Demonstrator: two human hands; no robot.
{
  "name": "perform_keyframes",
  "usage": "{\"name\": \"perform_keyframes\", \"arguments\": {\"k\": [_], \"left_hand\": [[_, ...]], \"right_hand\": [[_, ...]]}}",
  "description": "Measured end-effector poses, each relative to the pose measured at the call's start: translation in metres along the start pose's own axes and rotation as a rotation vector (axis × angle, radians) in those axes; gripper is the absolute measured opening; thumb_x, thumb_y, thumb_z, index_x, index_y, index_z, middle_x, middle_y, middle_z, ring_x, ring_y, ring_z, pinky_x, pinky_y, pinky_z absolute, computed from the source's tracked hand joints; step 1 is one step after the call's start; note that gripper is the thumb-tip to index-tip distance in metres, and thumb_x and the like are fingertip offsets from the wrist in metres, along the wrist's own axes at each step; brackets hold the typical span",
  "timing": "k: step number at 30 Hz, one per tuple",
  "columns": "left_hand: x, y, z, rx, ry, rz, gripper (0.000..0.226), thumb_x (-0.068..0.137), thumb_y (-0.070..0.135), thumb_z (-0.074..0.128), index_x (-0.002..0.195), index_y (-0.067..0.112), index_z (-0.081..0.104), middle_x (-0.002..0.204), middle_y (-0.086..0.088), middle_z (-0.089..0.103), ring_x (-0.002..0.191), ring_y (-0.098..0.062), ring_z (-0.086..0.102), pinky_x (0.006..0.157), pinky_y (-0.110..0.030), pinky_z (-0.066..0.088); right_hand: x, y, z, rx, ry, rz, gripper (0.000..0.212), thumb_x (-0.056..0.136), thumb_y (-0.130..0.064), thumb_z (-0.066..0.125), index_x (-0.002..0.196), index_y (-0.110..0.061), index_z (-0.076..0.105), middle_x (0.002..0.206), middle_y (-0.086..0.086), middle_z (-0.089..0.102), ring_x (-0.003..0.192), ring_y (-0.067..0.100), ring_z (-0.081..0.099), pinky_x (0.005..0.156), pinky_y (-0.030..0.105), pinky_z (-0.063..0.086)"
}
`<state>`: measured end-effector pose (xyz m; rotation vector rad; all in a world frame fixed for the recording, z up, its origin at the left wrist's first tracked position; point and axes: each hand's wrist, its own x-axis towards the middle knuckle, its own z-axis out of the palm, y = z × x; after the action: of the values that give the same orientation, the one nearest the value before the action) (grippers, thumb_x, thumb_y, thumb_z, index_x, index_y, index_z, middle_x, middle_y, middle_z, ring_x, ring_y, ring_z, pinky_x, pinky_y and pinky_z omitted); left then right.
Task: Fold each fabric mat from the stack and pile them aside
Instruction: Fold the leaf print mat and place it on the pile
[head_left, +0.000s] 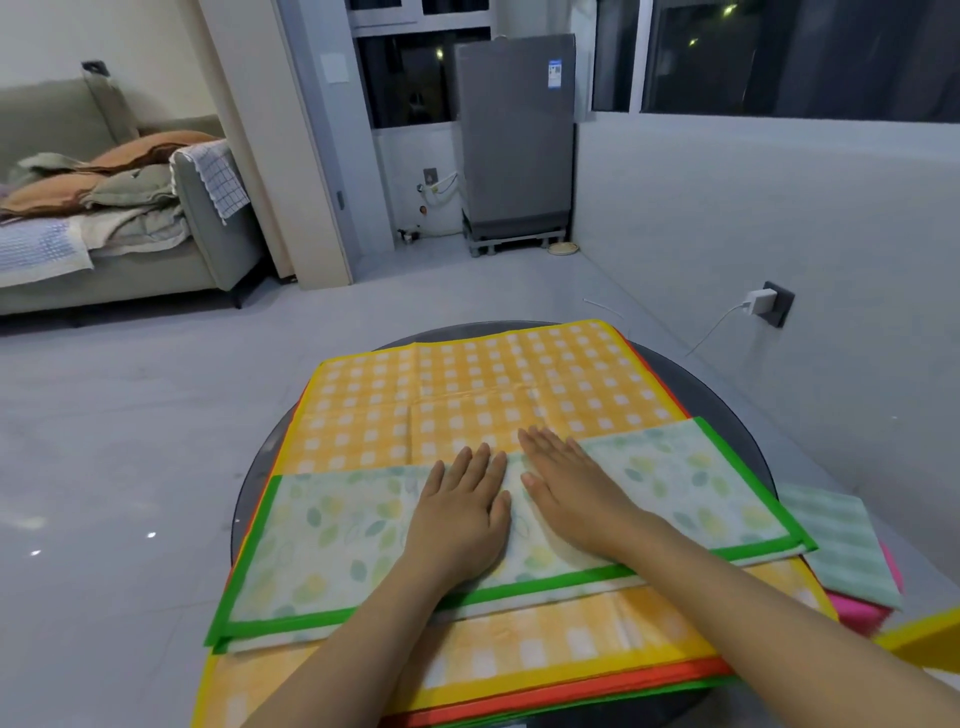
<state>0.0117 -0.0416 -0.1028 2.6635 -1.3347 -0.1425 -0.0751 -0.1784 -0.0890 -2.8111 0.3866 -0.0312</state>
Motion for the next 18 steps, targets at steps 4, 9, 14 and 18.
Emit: {"name": "perform_keyframes", "arguments": {"k": [4, 9, 14, 18], "left_hand": [[-0.003, -0.007, 0.000, -0.009, 0.008, -0.002, 0.053, 0.102, 0.039, 0.013, 0.151, 0.026, -0.001, 0.159, 0.008, -0.007, 0.146, -0.008, -0.009, 0.119, -0.034, -0.007], [-0.017, -0.048, -0.007, 0.004, 0.016, -0.085, 0.054, 0.101, 0.041, 0.013, 0.151, 0.027, -0.002, 0.159, 0.009, -0.008, 0.145, -0.007, -0.009, 0.119, -0.035, -0.006], [-0.040, -0.094, -0.014, 0.016, 0.047, -0.216, 0.054, 0.101, 0.042, 0.014, 0.151, 0.028, 0.000, 0.158, 0.011, -0.006, 0.146, -0.007, -0.008, 0.120, -0.035, -0.004], [-0.058, -0.120, -0.019, 0.054, 0.058, -0.306, 0.055, 0.101, 0.042, 0.013, 0.152, 0.025, -0.001, 0.159, 0.008, -0.007, 0.146, -0.009, -0.008, 0.119, -0.034, -0.005]], "right_hand": [[0.002, -0.001, 0.010, -0.114, -0.039, 0.000, 0.056, 0.101, -0.042, 0.012, 0.150, -0.020, -0.005, 0.158, -0.003, -0.009, 0.144, 0.008, -0.010, 0.116, 0.028, -0.009], [0.000, -0.001, 0.010, -0.124, -0.071, 0.007, 0.057, 0.099, -0.046, 0.010, 0.149, -0.023, -0.008, 0.157, -0.007, -0.014, 0.143, 0.005, -0.013, 0.116, 0.027, -0.011], [-0.001, -0.002, 0.010, -0.135, -0.078, 0.006, 0.057, 0.099, -0.045, 0.008, 0.149, -0.023, -0.009, 0.156, -0.007, -0.015, 0.143, 0.006, -0.014, 0.116, 0.027, -0.010], [-0.003, -0.004, 0.008, -0.123, -0.084, 0.010, 0.057, 0.099, -0.045, 0.008, 0.149, -0.023, -0.009, 0.156, -0.007, -0.015, 0.143, 0.005, -0.014, 0.116, 0.027, -0.011]]}}
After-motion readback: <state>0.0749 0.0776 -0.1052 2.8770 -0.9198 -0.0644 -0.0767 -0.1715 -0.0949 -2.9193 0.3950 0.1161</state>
